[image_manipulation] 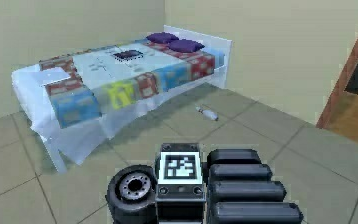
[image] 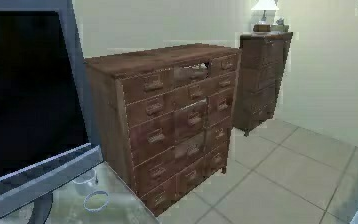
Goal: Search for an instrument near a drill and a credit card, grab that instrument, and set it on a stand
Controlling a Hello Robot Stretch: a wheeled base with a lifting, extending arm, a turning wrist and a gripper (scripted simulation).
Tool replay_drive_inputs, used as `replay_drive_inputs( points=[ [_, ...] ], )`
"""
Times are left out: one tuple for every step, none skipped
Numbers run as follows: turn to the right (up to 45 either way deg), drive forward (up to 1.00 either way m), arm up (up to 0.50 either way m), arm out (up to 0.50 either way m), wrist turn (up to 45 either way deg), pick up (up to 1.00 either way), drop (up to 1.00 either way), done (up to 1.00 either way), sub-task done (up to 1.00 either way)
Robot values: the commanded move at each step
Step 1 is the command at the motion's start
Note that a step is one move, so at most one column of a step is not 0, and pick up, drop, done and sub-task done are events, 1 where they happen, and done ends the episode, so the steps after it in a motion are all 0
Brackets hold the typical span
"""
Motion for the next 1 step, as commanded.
replay_drive_inputs(
  points=[
    [30.0, 0.0, 0.0, 0.0, 0.0, 0.0, 0.0, 0.0, 0.0]
  ],
)
